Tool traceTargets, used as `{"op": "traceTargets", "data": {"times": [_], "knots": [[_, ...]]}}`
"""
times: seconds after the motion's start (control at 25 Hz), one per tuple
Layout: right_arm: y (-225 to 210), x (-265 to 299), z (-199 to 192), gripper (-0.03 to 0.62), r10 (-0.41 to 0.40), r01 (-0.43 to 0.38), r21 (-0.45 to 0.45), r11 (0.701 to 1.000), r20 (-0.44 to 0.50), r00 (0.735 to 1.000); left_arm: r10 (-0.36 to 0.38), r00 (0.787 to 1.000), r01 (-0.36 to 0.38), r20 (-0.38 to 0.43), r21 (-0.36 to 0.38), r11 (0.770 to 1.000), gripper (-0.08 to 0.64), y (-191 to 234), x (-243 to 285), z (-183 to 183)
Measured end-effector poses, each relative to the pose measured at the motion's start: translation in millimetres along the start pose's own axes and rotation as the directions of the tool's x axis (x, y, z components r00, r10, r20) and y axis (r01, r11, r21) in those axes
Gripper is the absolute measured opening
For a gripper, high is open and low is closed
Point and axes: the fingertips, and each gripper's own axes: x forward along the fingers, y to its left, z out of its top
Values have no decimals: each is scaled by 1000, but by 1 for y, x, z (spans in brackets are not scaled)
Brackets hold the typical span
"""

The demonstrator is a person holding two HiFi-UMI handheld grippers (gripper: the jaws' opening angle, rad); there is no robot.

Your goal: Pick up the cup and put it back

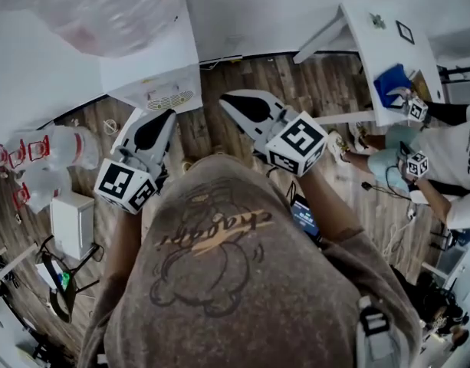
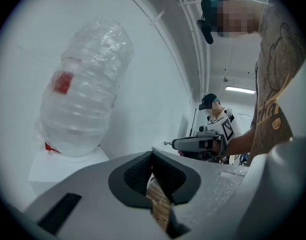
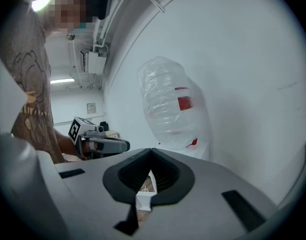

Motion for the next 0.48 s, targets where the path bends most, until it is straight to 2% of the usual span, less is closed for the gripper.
{"op": "traceTargets", "data": {"times": [0.28, 0.48], "knots": [[-5, -12, -2, 2, -29, 30, -12, 999, 28, 999, -8, 999, 7, 43, 18, 1000, 3, -5, 7, 6], [-10, -11, -7, 2, -62, 66, -63, 996, 53, 997, 27, 997, -29, 72, 29, 999, 3, 3, 9, 3]]}}
